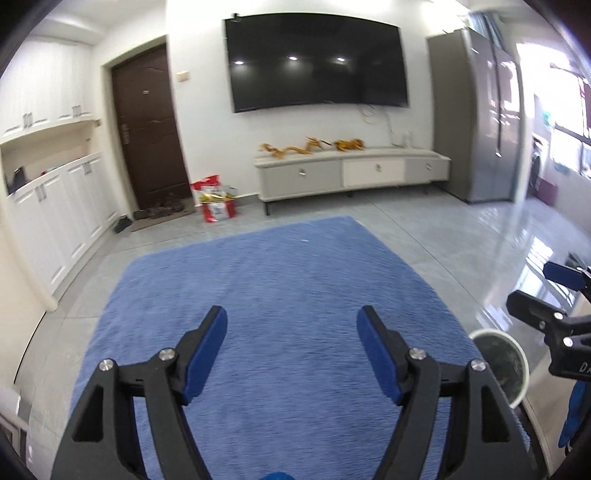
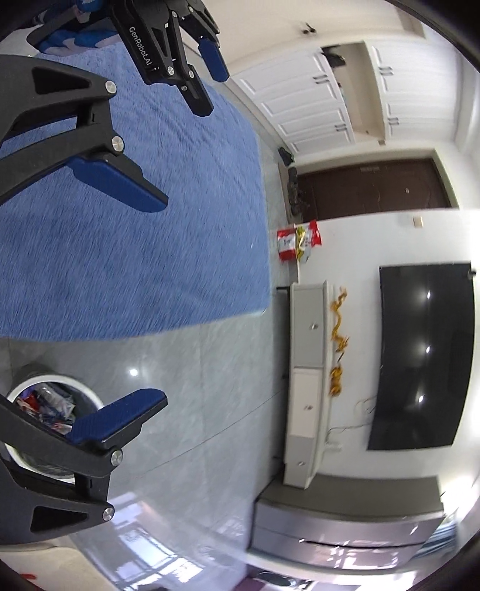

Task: Collect trash

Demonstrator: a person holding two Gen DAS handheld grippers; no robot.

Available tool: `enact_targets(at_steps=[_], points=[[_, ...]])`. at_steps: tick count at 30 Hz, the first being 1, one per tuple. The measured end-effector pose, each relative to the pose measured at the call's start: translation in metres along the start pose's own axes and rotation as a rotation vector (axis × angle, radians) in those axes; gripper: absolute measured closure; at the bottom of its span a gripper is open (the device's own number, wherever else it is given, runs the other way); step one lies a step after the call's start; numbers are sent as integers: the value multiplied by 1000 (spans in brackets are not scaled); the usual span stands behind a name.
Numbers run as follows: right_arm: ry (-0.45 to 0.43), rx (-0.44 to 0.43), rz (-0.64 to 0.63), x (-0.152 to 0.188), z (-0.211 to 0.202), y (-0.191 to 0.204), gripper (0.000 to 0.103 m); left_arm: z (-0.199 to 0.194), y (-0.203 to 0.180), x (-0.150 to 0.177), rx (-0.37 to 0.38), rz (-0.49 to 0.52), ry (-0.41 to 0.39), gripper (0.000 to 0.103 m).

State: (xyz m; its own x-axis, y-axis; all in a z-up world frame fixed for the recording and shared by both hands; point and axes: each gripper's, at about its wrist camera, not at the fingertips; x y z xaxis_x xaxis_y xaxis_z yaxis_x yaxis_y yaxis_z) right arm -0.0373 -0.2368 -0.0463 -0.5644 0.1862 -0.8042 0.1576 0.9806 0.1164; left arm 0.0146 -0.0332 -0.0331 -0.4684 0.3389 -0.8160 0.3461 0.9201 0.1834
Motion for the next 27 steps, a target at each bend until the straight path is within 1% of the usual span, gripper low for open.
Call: enact_targets(at_steps=[2,7,10,12,16,22,27], points=[[-5,-10,-22,-3,0,14,5,-4,15,6,-22,-23,-5,27],[-20,-12,-81,-5,2,46,4,-6,47,17,-66,-91,-23,23],[-34,-5,-102,-7,2,57,3,-10,59,20,-88,-125,-45,15],[-42,4,-113,-6,1,62,2,-12,64,22,-108,-142,-58,13],[-43,4,-114,-5,3,69,2,-12,69,24,-119,-153,-65,11],[-23,2,-119,-5,14,76,2,-6,71,29,-118,-163,-38,11],[-13,4,-118,-2,18,78,2,-5,67,32,-128,-148,-33,11]])
Point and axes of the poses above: each gripper's, at about its wrist camera, not at the fingertips, and z roughly the way its jaws point, y to its left, x to its underside, and after that the axes turned 6 degrees about z, right-handed
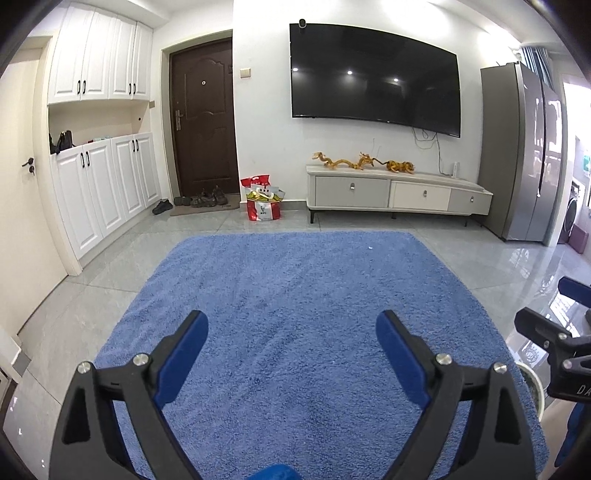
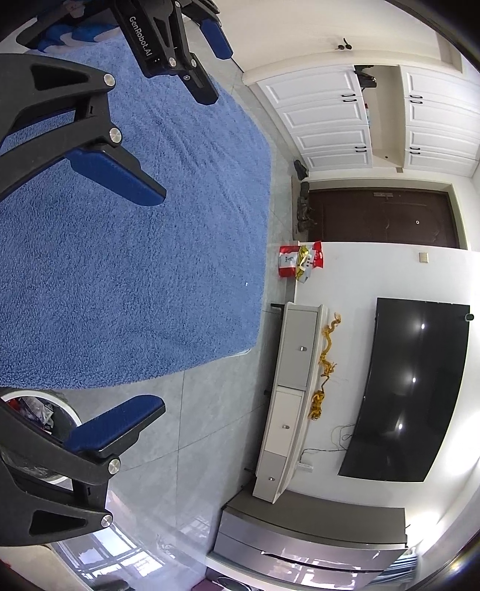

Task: Collect trash

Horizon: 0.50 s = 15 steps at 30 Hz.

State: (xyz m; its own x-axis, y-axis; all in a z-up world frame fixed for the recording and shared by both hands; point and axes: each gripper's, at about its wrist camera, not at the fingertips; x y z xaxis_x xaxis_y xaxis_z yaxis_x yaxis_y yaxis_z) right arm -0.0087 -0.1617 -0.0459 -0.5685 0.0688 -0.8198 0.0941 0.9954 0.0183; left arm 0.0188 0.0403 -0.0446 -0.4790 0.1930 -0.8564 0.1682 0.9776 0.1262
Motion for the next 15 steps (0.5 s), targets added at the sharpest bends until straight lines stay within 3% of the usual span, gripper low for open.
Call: enact_targets(at_steps=[15], points=[[-18,5,47,0,3,-18,2,1,-3,1,1,5,-6,10]])
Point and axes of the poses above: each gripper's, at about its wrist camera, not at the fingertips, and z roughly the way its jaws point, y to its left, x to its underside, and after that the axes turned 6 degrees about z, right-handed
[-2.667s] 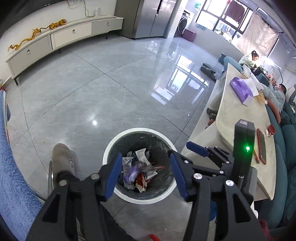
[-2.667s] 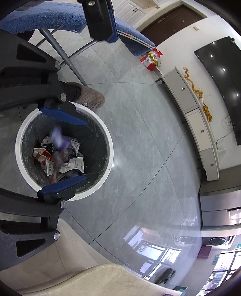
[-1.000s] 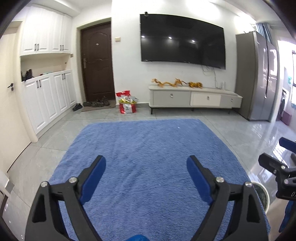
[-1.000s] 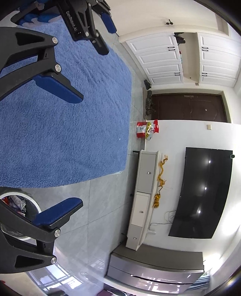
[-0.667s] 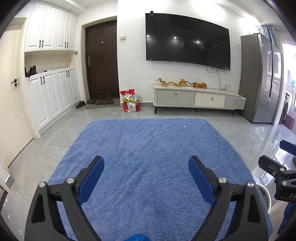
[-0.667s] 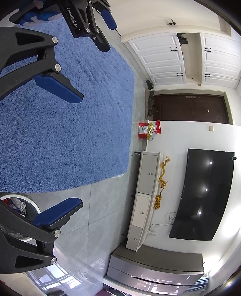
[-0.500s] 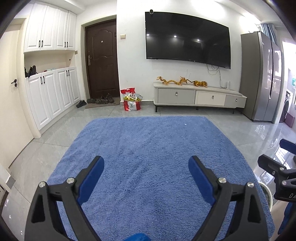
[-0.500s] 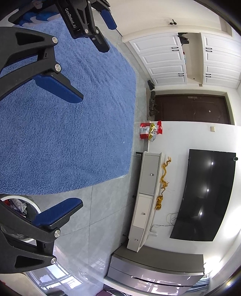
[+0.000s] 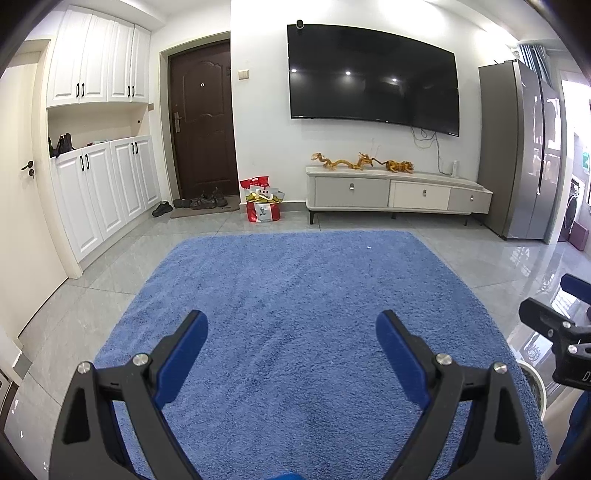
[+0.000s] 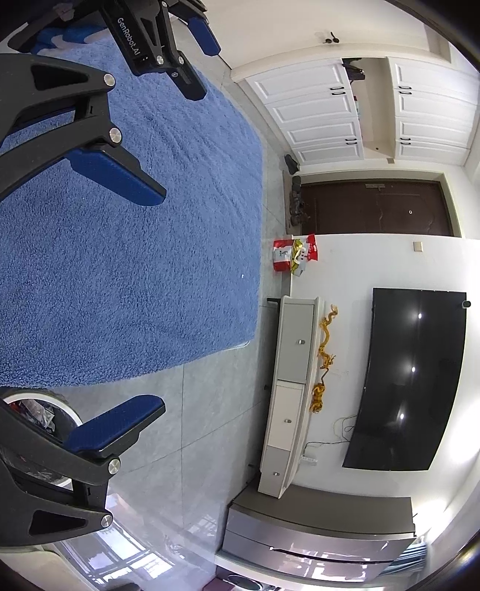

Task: Collect trash

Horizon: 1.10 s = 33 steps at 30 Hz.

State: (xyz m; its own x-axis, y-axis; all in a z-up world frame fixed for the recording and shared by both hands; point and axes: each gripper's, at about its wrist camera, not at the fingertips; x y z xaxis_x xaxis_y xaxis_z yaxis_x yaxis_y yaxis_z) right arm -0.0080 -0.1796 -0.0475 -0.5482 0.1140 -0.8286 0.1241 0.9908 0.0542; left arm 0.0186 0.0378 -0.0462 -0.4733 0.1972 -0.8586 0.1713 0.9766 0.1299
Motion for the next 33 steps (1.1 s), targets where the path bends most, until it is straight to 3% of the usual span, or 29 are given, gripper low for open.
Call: enact_targets(at_steps=[33], points=[[16,23,38,9,1,-5,2,-8,-8,-3,-6,20,10,10]])
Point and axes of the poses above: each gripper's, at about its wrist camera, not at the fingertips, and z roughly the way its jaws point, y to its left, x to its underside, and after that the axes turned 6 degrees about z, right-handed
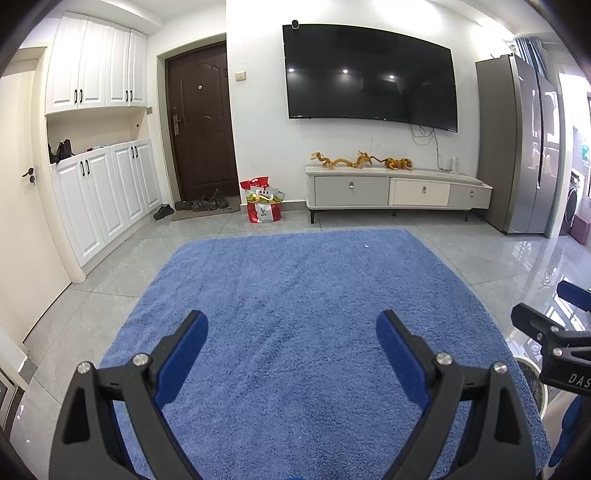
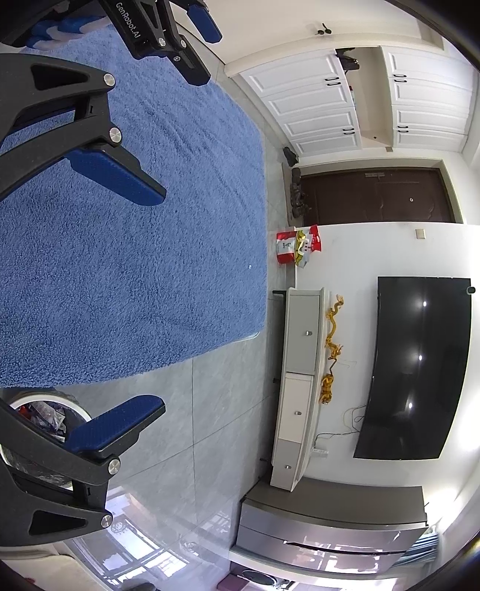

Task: Collect trash

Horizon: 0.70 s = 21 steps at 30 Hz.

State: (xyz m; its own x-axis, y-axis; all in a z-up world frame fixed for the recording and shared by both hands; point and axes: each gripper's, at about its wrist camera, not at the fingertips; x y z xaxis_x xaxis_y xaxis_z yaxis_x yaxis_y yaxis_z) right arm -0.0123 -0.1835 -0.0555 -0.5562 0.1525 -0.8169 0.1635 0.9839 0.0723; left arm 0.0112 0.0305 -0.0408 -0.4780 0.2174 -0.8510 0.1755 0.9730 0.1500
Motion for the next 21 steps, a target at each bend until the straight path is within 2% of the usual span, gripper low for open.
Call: enact_targets(at_steps=[21], points=[[3,3,-2,4,-1,1,1,0,-4,5,33,9,28,10]])
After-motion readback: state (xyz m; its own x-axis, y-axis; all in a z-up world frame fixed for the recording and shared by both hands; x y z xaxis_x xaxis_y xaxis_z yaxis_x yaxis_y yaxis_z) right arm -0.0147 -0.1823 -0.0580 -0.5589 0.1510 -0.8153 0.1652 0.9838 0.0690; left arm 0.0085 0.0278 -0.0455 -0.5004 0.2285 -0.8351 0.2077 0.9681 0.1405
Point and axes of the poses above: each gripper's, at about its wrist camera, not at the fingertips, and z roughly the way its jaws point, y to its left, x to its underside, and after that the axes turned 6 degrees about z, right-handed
